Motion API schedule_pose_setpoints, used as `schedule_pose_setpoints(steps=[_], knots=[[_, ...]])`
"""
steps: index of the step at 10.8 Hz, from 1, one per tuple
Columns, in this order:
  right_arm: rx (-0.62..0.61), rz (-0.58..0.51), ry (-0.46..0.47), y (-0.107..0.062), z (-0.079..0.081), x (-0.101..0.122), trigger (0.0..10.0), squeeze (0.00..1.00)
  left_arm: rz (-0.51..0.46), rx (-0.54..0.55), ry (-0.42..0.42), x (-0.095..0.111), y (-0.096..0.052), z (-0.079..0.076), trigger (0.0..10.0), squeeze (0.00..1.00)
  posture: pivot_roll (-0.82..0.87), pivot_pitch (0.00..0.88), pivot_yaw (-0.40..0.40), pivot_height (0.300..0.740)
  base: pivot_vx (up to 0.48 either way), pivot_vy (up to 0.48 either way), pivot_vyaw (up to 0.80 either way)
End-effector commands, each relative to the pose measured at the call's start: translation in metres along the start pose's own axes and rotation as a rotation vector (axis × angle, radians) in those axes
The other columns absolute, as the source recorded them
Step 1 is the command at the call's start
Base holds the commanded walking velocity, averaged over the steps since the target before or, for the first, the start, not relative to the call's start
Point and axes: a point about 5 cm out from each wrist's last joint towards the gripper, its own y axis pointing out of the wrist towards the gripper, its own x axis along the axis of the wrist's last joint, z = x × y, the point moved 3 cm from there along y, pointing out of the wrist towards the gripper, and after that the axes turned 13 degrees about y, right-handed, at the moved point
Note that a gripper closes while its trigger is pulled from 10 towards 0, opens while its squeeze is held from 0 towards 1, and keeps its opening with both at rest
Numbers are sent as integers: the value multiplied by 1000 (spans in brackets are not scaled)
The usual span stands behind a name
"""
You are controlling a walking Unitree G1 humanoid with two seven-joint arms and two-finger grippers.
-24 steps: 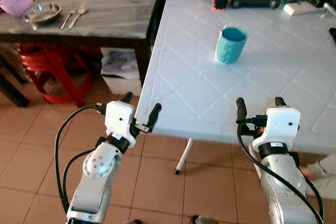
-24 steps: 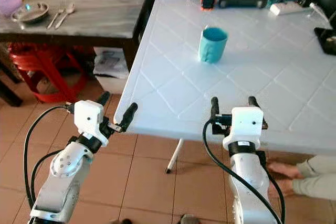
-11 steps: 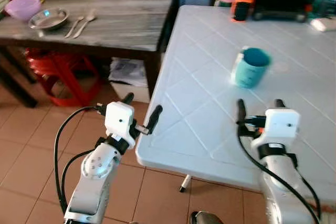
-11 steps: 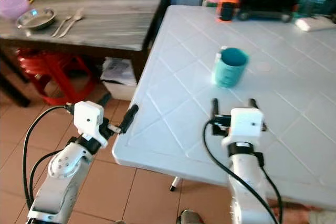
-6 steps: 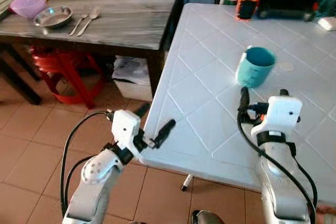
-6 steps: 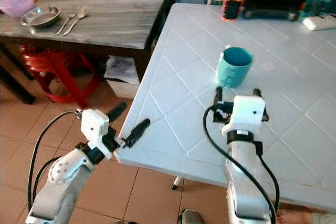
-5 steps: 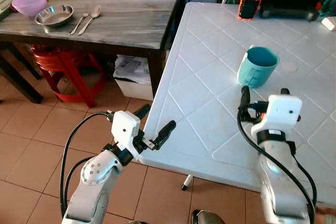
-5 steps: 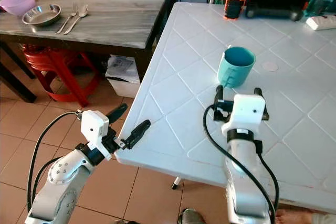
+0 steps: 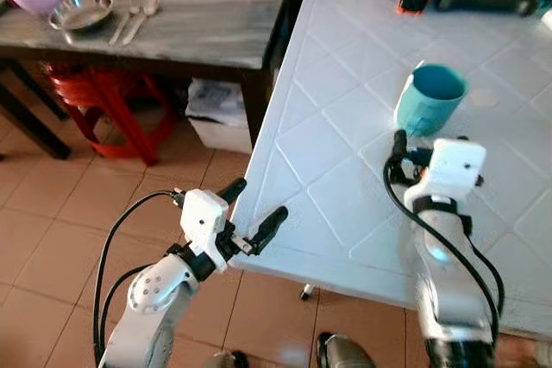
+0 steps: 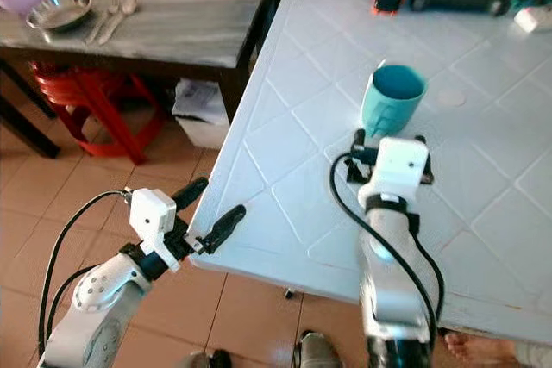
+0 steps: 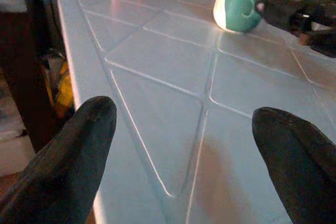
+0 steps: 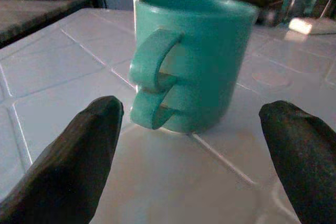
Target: Setting the table
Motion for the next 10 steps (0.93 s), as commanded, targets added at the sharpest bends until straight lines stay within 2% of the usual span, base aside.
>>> schedule_pose_setpoints(steps=[1, 2, 4, 5, 7, 8, 9, 10], knots=[[21, -5, 15, 4, 8, 0, 10000, 0, 9, -11, -3, 0, -4, -1, 10000, 0, -120, 258, 73, 740, 0, 0, 0], [26, -7, 17, 6, 10, 0, 10000, 0, 12, -11, -3, -2, -4, -1, 10000, 0, -115, 262, 75, 740, 0, 0, 0], [42, -23, 22, 16, 17, 4, 10000, 0, 42, -10, -10, -18, -6, 0, 10000, 0, -111, 266, 76, 740, 0, 0, 0], [37, -39, 17, 19, 16, 7, 10000, 0, 47, -11, -11, -21, -6, 0, 10000, 0, -111, 266, 76, 740, 0, 0, 0], [23, -72, 13, 26, 10, 17, 10000, 0, 74, -4, -23, -41, -5, 3, 10000, 0, -119, 251, 69, 740, 0, 0, 0], [24, -82, 11, 27, 10, 19, 9216, 0, 76, -3, -24, -44, -5, 3, 10000, 0, -119, 251, 69, 740, 0, 0, 0], [5, -87, 13, 27, 7, 19, 2627, 0, 80, 0, -21, -51, -5, 6, 10000, 0, -122, 241, 66, 740, 0, 0, 0], [-10, -78, 19, 26, 4, 16, 2314, 0, 68, -2, -13, -53, -5, 8, 10000, 0, -122, 236, 63, 740, 0, 0, 0]])
